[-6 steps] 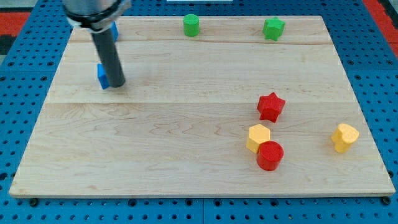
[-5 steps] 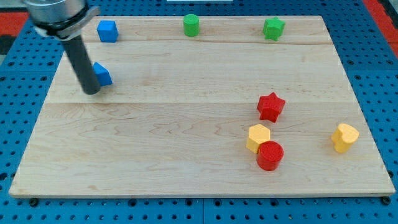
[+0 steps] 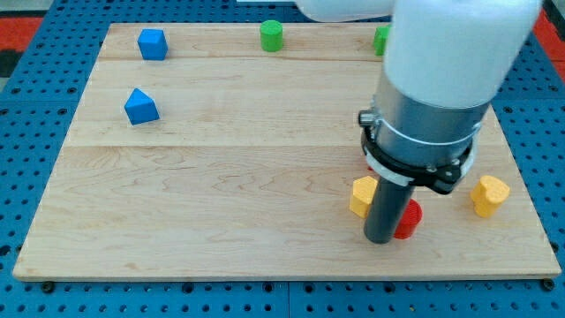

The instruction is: Move yellow hexagon diagonally to the red star

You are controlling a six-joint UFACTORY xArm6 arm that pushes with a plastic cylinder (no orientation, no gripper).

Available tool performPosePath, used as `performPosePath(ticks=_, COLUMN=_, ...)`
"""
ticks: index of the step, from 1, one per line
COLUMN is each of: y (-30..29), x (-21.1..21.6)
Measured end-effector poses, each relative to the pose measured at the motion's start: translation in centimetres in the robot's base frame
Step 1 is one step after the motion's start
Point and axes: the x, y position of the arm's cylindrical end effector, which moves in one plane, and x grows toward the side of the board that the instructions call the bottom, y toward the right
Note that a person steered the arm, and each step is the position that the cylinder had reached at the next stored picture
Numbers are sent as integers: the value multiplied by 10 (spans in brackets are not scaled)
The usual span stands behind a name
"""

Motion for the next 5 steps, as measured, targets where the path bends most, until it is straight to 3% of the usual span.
performPosePath(ticks=1, y=-8, x=-8)
performPosePath(ticks=5, y=-22, x=-104)
